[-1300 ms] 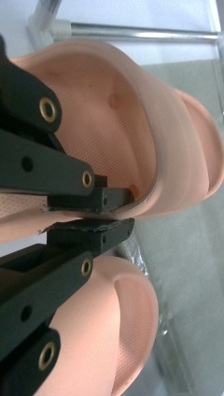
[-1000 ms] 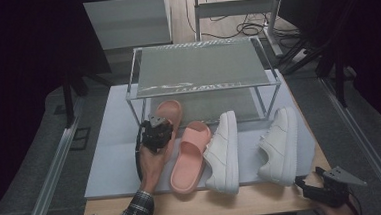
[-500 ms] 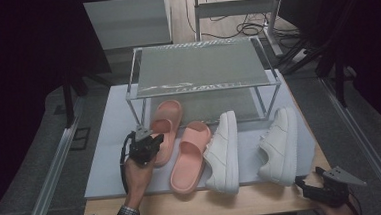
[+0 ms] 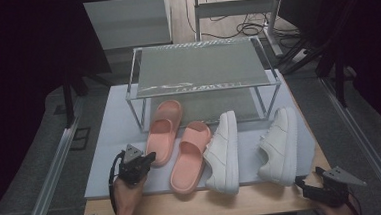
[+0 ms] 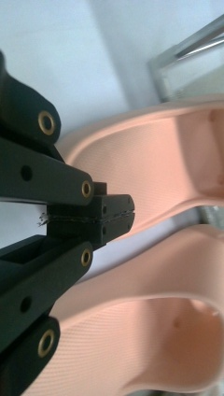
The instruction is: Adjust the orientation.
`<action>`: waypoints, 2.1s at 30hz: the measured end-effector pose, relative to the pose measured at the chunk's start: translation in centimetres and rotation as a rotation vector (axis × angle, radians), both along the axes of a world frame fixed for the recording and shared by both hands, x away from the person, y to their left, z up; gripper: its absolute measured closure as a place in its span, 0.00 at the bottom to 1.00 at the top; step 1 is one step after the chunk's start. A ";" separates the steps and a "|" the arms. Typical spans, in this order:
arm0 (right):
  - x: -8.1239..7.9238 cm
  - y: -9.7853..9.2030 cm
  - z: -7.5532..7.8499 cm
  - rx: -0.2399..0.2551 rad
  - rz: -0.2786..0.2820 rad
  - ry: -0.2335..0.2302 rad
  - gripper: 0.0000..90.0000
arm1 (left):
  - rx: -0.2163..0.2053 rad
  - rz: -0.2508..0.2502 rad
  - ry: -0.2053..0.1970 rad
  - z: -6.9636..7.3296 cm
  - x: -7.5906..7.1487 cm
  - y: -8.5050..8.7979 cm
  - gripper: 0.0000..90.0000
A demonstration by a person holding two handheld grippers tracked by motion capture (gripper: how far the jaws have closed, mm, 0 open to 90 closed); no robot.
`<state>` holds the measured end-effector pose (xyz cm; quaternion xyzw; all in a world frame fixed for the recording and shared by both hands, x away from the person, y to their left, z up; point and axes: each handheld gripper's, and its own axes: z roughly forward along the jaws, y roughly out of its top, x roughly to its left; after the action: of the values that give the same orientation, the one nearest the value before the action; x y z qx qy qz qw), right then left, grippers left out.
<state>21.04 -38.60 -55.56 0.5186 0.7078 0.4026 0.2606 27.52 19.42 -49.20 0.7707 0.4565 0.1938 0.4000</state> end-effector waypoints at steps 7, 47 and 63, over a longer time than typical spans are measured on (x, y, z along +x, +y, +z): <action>0.0 0.0 0.0 0.000 0.000 0.002 0.13 | 0.009 0.004 0.023 -1.5 -1.2 0.5 1.00; 0.0 0.0 0.0 0.002 0.000 0.000 0.13 | 0.036 0.051 -0.042 -1.5 2.6 -2.9 1.00; 0.0 0.0 0.0 0.001 0.001 0.000 0.13 | 0.047 0.038 -0.053 -1.0 3.9 -4.4 1.00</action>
<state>21.03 -38.62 -55.56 0.5183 0.7080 0.4030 0.2602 31.41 15.06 -50.21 0.7658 0.4555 0.2324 0.3901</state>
